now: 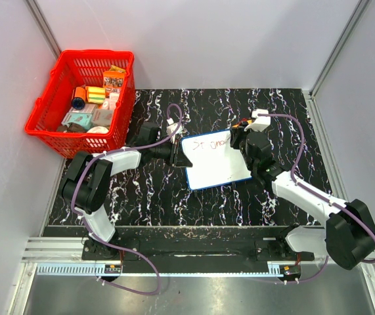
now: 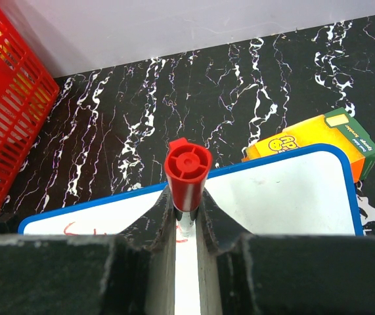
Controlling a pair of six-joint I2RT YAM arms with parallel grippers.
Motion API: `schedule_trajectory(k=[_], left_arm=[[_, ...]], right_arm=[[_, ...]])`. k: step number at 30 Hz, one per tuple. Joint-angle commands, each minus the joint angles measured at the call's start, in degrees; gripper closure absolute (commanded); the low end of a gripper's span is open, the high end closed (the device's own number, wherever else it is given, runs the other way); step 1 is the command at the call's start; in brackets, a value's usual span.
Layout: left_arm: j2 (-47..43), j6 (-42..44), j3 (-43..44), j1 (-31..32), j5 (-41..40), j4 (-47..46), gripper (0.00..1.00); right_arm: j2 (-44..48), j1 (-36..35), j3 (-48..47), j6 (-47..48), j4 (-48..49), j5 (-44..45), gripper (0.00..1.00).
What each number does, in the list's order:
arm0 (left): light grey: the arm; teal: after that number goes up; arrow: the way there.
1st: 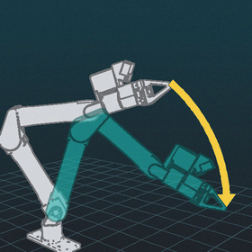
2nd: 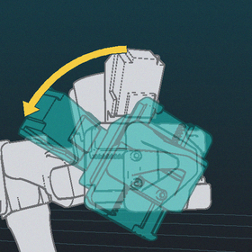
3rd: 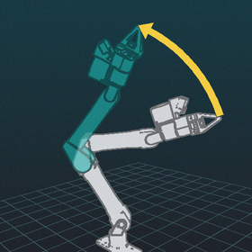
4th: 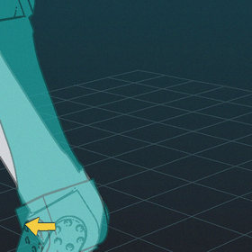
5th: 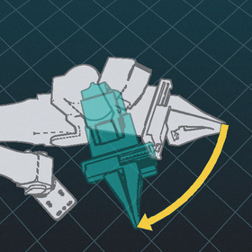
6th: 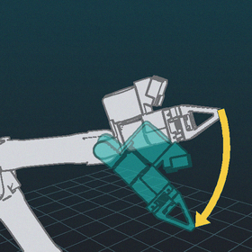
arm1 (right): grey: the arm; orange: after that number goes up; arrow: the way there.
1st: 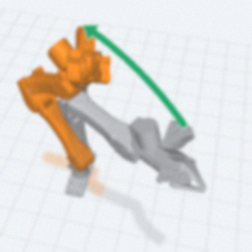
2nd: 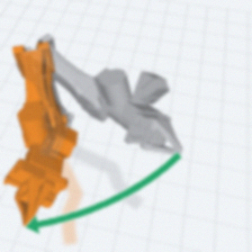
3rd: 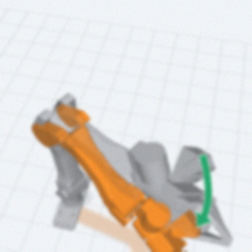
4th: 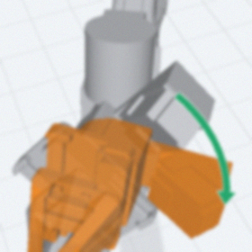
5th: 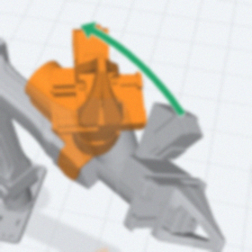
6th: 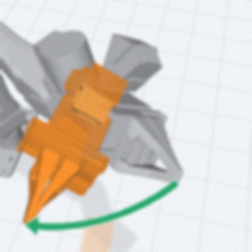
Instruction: Write a sentence on the whiteboard
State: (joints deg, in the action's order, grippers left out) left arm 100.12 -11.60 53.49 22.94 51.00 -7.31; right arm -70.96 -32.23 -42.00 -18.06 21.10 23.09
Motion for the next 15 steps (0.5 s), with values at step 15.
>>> schedule_trajectory(k=[15], left_arm=[[1.3,7.2,-0.2,1.0,-8.4,2.8,1.0]], right_arm=[[0.7,0.5,-1.4,-0.2,0.3,0.4,1.0]])
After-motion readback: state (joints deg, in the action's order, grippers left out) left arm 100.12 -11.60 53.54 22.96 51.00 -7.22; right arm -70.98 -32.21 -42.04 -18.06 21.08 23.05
